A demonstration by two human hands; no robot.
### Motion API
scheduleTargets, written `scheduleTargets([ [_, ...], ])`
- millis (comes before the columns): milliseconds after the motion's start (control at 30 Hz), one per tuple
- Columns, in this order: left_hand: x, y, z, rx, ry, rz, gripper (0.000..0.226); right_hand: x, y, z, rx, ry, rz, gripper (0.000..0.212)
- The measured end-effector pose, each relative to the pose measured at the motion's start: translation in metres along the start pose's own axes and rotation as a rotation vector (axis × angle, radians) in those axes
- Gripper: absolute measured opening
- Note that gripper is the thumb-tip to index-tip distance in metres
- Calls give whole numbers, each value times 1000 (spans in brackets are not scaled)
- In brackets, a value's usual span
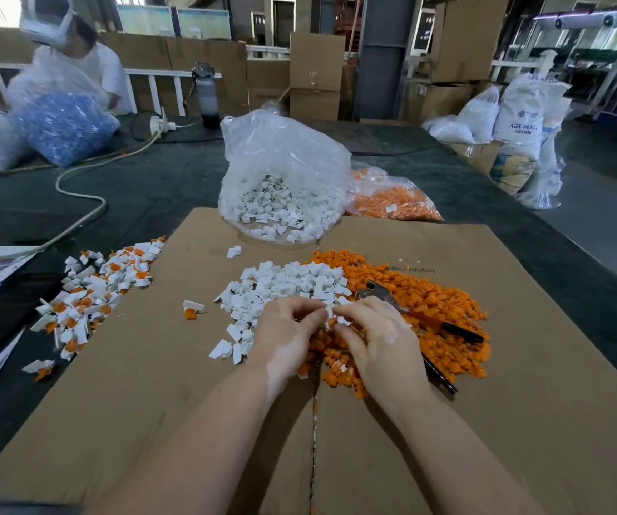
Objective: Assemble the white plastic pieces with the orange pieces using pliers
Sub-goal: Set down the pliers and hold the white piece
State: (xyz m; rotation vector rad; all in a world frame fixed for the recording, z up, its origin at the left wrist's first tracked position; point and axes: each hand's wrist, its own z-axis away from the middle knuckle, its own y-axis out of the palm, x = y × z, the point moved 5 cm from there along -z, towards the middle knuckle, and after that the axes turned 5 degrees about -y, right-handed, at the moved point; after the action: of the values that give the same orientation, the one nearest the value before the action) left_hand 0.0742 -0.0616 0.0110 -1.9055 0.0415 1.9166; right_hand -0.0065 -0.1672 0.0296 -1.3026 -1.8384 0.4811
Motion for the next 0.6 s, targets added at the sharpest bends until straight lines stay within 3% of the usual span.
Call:
scheduleTargets([
  [267, 29, -96, -23, -556, -6, -267, 10, -7, 3, 6, 27, 62, 25, 9],
  [367, 37, -116, -26, -618, -25, -488, 12, -9, 7, 7, 70, 75, 41, 11],
  [600, 44, -113, -24, -587, -44, -789, 19, -3, 12, 4, 153, 34, 72, 14],
])
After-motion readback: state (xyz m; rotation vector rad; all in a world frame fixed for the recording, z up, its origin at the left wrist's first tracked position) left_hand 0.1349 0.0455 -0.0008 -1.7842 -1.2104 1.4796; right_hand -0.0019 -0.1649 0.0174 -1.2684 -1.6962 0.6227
